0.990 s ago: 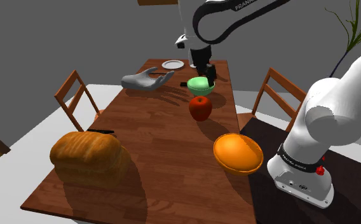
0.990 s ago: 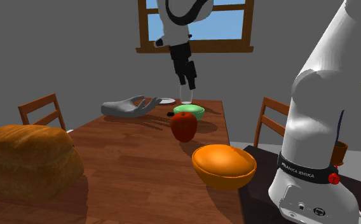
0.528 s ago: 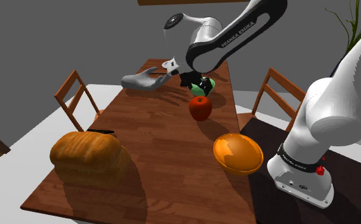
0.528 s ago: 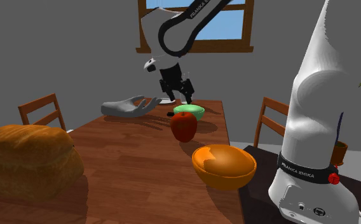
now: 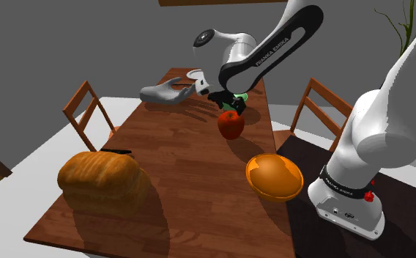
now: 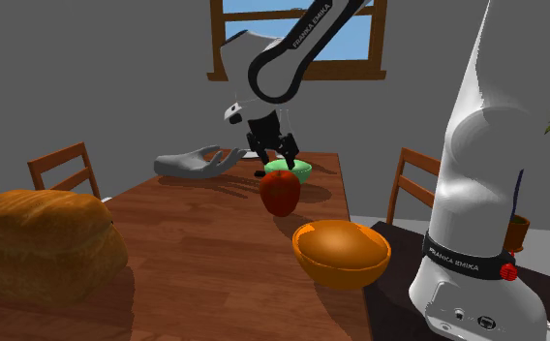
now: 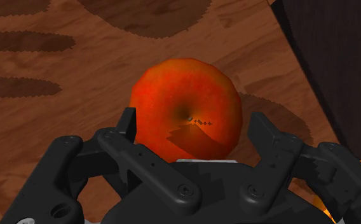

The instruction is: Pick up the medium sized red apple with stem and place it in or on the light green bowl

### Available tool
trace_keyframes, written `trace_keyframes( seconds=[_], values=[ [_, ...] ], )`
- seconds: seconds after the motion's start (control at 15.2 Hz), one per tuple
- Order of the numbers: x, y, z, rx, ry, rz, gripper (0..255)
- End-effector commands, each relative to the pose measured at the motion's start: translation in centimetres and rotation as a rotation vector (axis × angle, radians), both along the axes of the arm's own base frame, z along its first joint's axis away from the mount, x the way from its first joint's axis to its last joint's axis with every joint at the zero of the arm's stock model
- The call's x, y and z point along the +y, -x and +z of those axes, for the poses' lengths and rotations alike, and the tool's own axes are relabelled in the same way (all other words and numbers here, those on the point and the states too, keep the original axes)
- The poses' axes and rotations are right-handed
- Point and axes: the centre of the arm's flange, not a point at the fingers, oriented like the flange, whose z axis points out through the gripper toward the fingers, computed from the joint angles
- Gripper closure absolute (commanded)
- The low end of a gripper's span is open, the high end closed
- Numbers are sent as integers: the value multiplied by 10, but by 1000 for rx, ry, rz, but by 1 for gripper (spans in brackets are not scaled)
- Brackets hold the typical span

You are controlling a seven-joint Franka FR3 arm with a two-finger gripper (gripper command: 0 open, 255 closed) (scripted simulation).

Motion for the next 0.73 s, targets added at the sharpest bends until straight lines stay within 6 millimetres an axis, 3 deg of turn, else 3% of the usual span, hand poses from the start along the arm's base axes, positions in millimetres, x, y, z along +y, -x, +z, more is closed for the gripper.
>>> trace_keyframes(
  seconds=[0.0, 0.26, 0.33, 0.66],
  values=[
    [0, 0, -1, 0, 0, 0, 0],
    [0, 0, -1, 0, 0, 0, 0],
    [0, 0, -1, 0, 0, 0, 255],
    [0, 0, -1, 0, 0, 0, 255]
  ],
)
